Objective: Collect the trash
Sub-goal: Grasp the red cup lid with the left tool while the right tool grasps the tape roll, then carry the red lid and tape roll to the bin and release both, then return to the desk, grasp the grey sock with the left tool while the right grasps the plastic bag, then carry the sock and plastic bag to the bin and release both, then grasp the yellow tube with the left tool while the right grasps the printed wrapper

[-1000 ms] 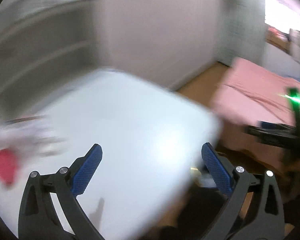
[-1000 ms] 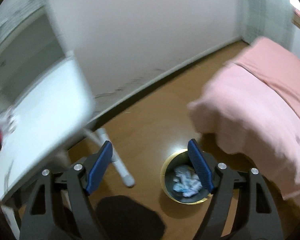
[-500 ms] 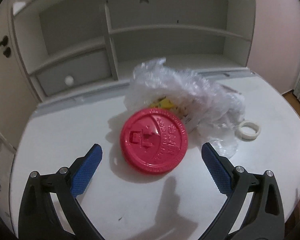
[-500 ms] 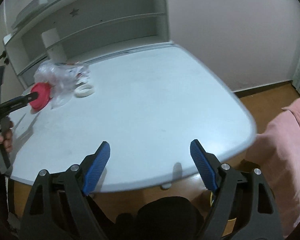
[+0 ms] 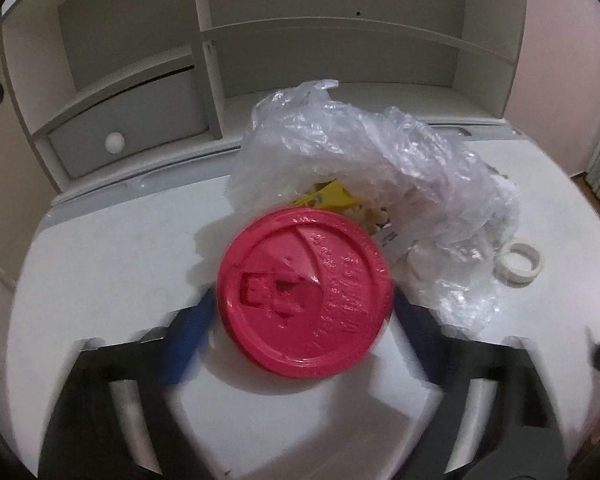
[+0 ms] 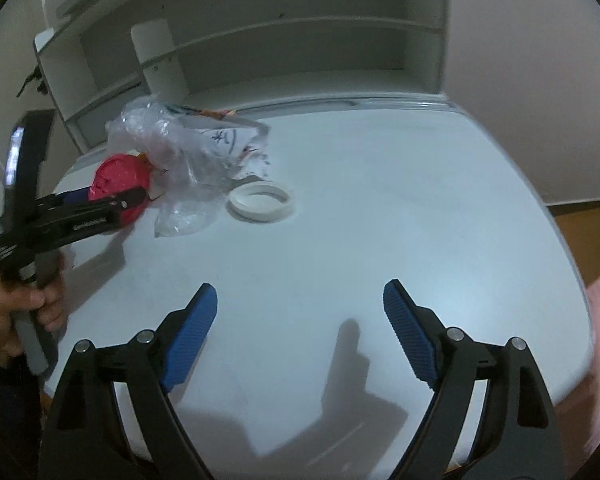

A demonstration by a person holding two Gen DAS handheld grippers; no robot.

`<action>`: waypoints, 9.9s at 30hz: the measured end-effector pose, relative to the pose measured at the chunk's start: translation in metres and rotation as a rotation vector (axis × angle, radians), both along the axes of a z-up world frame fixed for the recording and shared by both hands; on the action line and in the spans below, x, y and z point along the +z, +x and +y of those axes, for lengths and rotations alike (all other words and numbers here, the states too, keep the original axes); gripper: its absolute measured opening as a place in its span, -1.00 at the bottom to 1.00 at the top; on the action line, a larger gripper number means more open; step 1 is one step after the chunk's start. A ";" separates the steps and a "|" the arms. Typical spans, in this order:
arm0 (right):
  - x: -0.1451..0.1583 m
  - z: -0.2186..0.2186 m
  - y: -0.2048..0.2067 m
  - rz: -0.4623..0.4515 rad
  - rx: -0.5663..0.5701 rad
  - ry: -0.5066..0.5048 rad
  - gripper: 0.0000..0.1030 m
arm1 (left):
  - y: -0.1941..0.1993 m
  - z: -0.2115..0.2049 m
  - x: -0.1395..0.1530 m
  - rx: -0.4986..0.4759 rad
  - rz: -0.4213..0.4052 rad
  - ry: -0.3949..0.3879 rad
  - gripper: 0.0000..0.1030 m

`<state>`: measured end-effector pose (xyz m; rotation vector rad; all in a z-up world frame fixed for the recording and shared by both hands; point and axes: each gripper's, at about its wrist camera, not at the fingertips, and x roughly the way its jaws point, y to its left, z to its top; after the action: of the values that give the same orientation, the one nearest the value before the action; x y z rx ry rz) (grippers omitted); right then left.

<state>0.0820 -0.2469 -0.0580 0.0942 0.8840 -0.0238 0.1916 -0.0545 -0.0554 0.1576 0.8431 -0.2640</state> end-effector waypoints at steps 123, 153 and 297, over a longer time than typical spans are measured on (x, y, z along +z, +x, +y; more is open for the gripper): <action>0.001 -0.196 -0.178 -0.084 -0.459 0.014 0.56 | -0.142 -0.177 0.044 -0.461 -0.081 -0.060 0.84; 0.051 0.102 0.095 -0.170 0.279 -0.123 -0.40 | -0.020 0.052 0.003 -0.057 0.006 -0.069 0.84; 0.028 0.078 0.143 -0.012 0.455 -0.292 0.46 | -0.035 0.085 0.001 0.001 0.017 -0.129 0.86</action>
<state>0.2248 -0.1691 -0.0296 -0.3796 0.8654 0.2717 0.1570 0.0307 -0.0548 0.0344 0.8408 -0.3178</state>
